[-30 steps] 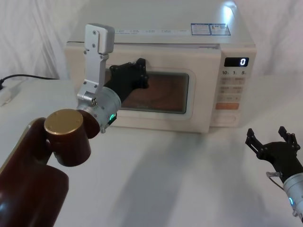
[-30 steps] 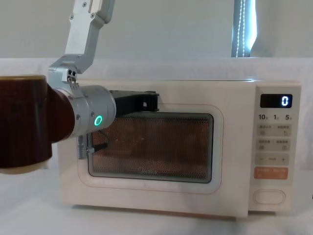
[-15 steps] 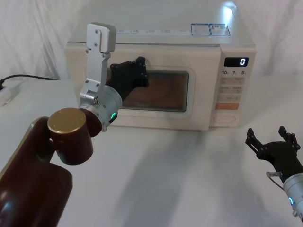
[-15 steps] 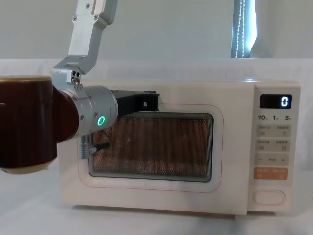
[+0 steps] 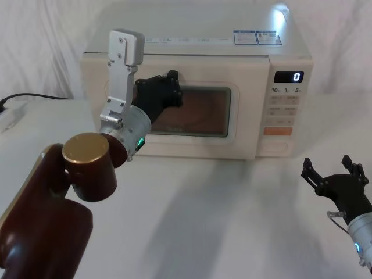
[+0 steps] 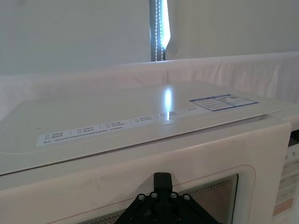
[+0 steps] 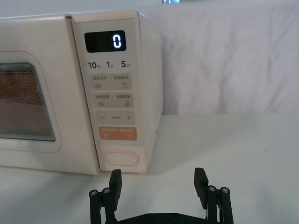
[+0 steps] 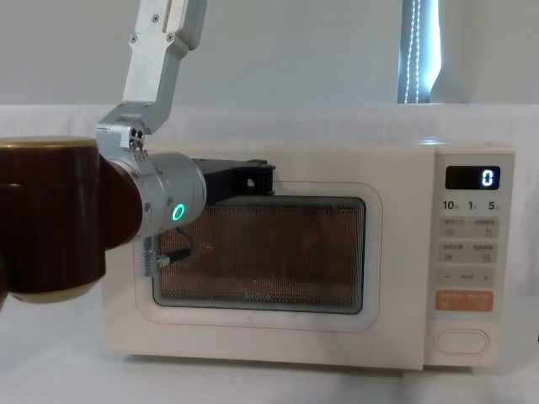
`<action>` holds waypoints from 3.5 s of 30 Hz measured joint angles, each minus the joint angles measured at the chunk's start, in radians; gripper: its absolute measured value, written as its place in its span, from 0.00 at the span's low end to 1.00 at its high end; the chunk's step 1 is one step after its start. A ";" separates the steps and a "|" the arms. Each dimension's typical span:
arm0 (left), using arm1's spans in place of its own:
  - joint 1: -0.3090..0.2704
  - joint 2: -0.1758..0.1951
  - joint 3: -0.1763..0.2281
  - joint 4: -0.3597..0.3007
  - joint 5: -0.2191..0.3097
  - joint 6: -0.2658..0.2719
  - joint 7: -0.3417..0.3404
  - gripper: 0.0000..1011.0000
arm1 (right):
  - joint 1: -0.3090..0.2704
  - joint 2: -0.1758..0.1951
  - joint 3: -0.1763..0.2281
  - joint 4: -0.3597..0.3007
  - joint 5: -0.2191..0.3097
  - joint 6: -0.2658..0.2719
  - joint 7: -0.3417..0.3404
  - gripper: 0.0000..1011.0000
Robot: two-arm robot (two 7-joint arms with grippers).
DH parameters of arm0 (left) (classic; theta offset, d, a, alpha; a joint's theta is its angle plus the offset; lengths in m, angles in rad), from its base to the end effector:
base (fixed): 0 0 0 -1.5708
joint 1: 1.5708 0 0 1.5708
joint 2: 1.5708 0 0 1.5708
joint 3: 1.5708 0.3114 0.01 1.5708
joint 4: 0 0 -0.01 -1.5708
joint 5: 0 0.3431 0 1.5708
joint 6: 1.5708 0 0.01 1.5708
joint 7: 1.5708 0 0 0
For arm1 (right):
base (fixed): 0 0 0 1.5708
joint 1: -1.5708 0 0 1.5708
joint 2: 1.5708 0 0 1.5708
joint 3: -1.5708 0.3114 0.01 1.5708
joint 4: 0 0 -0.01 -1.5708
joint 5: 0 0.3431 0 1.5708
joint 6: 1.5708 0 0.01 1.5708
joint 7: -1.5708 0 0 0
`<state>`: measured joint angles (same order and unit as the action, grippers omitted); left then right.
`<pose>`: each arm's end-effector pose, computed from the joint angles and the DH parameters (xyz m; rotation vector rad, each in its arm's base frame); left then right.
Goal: Press the button to open the microwave door with one hand; close the microwave door with the other hand.
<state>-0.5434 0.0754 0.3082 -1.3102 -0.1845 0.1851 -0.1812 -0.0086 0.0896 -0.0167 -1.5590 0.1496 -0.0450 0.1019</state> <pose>0.5012 -0.0744 -0.1886 -0.0135 -0.0706 1.1133 0.3601 -0.0231 -0.3275 0.0656 0.0258 -1.4548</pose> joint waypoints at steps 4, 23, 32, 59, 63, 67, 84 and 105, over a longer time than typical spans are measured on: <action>-0.005 -0.004 -0.005 0.009 0.006 -0.001 0.001 0.00 | 0.000 0.000 0.000 0.000 0.000 0.000 0.000 0.99; -0.004 -0.018 -0.028 -0.003 0.017 0.014 0.002 0.00 | 0.000 0.000 0.000 0.000 0.000 0.000 0.000 0.99; 0.039 0.007 -0.039 -0.116 -0.012 0.051 -0.022 0.00 | 0.000 0.000 0.000 0.000 0.000 0.000 0.000 0.99; 0.279 0.224 -0.091 -0.526 -0.165 0.157 -0.124 0.15 | 0.000 0.000 0.000 0.000 0.000 0.000 0.000 0.99; 0.345 0.273 -0.124 -0.587 -0.197 0.158 -0.137 0.28 | 0.000 0.000 0.000 0.000 0.000 0.000 0.000 0.99; 0.403 0.306 -0.152 -0.632 -0.220 0.142 -0.143 0.41 | 0.000 0.000 0.000 0.000 0.000 0.000 0.000 0.99; 0.662 0.399 -0.303 -0.719 -0.291 0.045 -0.108 0.89 | 0.000 0.000 0.000 0.000 0.000 0.000 0.000 0.99; 0.807 0.374 -0.386 -0.652 -0.335 -0.067 -0.028 0.99 | 0.000 0.000 0.000 0.000 0.000 0.000 0.000 0.99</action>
<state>0.2637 0.4492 -0.0776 -1.9622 -0.5198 0.1177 -0.2096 -0.0085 0.0897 -0.0167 -1.5590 0.1496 -0.0450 0.1018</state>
